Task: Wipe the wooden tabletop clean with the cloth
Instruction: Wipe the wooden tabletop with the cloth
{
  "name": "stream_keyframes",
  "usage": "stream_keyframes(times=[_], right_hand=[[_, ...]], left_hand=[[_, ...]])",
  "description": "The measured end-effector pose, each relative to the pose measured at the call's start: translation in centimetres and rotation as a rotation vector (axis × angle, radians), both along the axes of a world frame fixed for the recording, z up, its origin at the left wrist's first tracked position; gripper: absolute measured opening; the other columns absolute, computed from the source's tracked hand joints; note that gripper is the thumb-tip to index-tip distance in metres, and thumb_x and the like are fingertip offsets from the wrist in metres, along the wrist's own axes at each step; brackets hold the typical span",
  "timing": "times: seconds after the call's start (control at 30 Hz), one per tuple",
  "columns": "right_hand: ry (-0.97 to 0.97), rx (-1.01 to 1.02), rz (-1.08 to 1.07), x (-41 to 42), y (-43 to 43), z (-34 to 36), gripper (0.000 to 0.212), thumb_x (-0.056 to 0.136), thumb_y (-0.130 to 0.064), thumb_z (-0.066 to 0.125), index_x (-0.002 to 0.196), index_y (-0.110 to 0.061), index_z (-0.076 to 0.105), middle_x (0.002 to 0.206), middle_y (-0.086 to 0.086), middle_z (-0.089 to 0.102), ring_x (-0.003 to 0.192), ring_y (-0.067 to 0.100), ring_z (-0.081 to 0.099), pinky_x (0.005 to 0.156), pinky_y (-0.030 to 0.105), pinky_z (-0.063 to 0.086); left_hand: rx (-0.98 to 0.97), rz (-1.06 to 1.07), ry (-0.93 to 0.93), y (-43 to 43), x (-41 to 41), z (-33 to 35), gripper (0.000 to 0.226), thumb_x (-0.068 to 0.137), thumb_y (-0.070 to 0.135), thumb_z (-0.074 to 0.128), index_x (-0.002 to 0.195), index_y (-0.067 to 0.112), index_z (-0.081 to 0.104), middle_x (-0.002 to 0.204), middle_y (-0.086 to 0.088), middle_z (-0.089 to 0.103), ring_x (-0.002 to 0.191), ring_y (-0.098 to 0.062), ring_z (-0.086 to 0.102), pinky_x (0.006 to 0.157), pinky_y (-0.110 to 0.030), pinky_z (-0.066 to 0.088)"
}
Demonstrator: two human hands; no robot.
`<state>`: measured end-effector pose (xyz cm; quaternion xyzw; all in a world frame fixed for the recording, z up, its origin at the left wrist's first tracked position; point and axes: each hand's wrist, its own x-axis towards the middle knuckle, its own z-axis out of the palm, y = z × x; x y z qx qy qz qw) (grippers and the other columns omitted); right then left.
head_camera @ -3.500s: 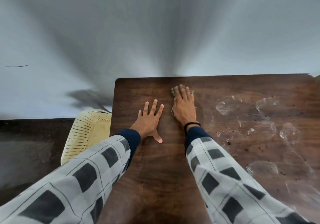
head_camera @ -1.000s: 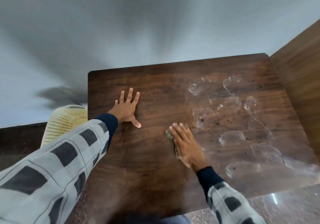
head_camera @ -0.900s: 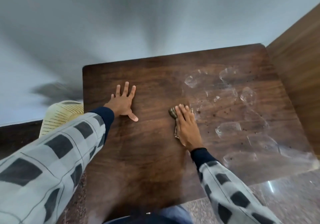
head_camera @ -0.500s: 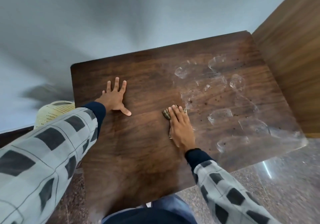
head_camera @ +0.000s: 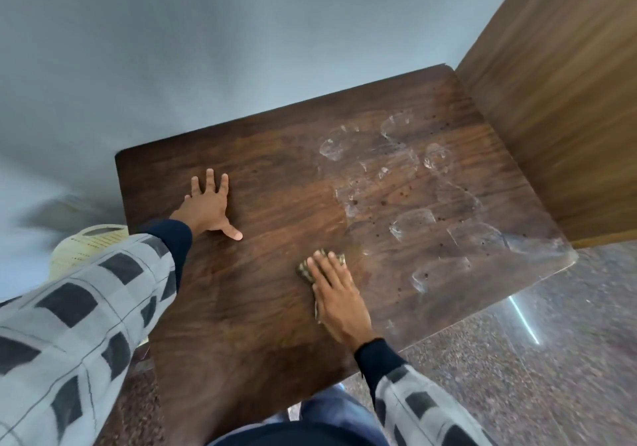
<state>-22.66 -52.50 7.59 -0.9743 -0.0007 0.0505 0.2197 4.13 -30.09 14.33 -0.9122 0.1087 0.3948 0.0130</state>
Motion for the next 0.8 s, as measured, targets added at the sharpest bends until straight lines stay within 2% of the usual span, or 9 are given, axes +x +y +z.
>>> stream_keyframes(times=[0.1, 0.2, 0.3, 0.43, 0.5, 0.57, 0.63, 0.67, 0.8], right_hand=[[-0.018, -0.026, 0.057, -2.0, -1.0, -0.3, 0.051, 0.109, -0.027, 0.030, 0.159, -0.023, 0.023, 0.167, -0.003, 0.018, 0.155, 0.016, 0.001, 0.125, 0.042, 0.015], [-0.021, -0.022, 0.077, -1.7, -0.9, -0.4, 0.051, 0.109, -0.026, 0.033, 0.159, -0.022, 0.023, 0.167, -0.003, 0.018, 0.155, 0.014, -0.001, 0.125, 0.041, 0.011], [-0.010, -0.020, 0.096, -1.8, -1.1, -0.7, 0.053, 0.110, -0.028, 0.031, 0.160, -0.022, 0.018, 0.168, -0.002, 0.013, 0.155, 0.015, -0.005, 0.126, 0.041, 0.010], [-0.031, -0.114, 0.326, -0.8, -5.1, -1.2, 0.055, 0.108, -0.026, 0.030, 0.161, -0.020, 0.017, 0.168, 0.003, 0.015, 0.155, 0.023, 0.005, 0.126, 0.043, 0.011], [-0.010, -0.096, 0.212, 0.8, -6.3, -1.1, 0.054, 0.108, -0.025, 0.030, 0.160, -0.019, 0.018, 0.168, 0.003, 0.016, 0.155, 0.023, 0.005, 0.124, 0.047, 0.018], [0.008, -0.032, -0.048, 1.8, -4.7, -0.8, 0.052, 0.108, -0.025, 0.031, 0.159, -0.019, 0.025, 0.166, 0.003, 0.022, 0.155, 0.023, 0.009, 0.121, 0.050, 0.024], [-0.012, -0.004, -0.188, 1.2, -1.7, -0.7, 0.051, 0.107, -0.024, 0.032, 0.157, -0.017, 0.030, 0.165, 0.004, 0.025, 0.155, 0.024, 0.011, 0.122, 0.051, 0.023], [-0.022, -0.003, -0.150, -0.1, -0.6, -0.6, 0.051, 0.107, -0.023, 0.033, 0.157, -0.017, 0.029, 0.166, 0.004, 0.024, 0.155, 0.024, 0.010, 0.123, 0.050, 0.021], [-0.080, -0.142, 0.267, -5.8, -2.8, -0.6, 0.058, 0.104, -0.021, 0.038, 0.160, -0.016, 0.021, 0.167, 0.006, 0.017, 0.155, 0.025, 0.008, 0.124, 0.046, 0.019]], left_hand=[[-0.065, -0.127, -0.097, -2.9, -2.6, 0.8, 0.141, 0.070, 0.047, 0.087, 0.158, 0.015, -0.018, 0.158, -0.013, -0.036, 0.146, -0.047, -0.022, 0.118, -0.066, 0.011], [-0.134, -0.234, 0.043, -6.0, -7.2, 0.4, 0.148, 0.064, 0.058, 0.086, 0.156, 0.020, -0.024, 0.157, -0.009, -0.039, 0.145, -0.047, -0.025, 0.115, -0.067, 0.011], [-0.103, -0.263, 0.130, -6.6, -11.0, -1.1, 0.155, 0.058, 0.060, 0.088, 0.153, 0.023, -0.029, 0.153, -0.006, -0.046, 0.143, -0.046, -0.031, 0.116, -0.067, 0.007], [-0.075, -0.269, 0.063, -6.5, -12.0, -1.5, 0.156, 0.058, 0.057, 0.090, 0.153, 0.023, -0.029, 0.152, -0.006, -0.047, 0.142, -0.047, -0.031, 0.117, -0.067, 0.009], [-0.059, -0.261, 0.079, -7.0, -11.9, -1.3, 0.157, 0.058, 0.054, 0.091, 0.153, 0.022, -0.030, 0.152, -0.007, -0.048, 0.141, -0.048, -0.032, 0.116, -0.068, 0.009], [-0.045, -0.253, 0.089, -7.3, -12.0, -1.3, 0.157, 0.059, 0.051, 0.092, 0.152, 0.022, -0.031, 0.151, -0.007, -0.048, 0.141, -0.048, -0.033, 0.117, -0.068, 0.009], [-0.041, -0.245, 0.083, -7.4, -11.9, -1.2, 0.157, 0.058, 0.052, 0.092, 0.152, 0.022, -0.031, 0.152, -0.007, -0.047, 0.142, -0.048, -0.032, 0.117, -0.067, 0.009], [-0.042, -0.243, 0.075, -7.3, -11.9, -1.2, 0.157, 0.058, 0.052, 0.092, 0.153, 0.022, -0.030, 0.152, -0.007, -0.047, 0.142, -0.048, -0.031, 0.117, -0.066, 0.010], [-0.057, -0.250, 0.051, -7.1, -12.1, -1.4, 0.157, 0.057, 0.054, 0.092, 0.153, 0.022, -0.029, 0.154, -0.007, -0.045, 0.143, -0.049, -0.030, 0.116, -0.066, 0.011]])
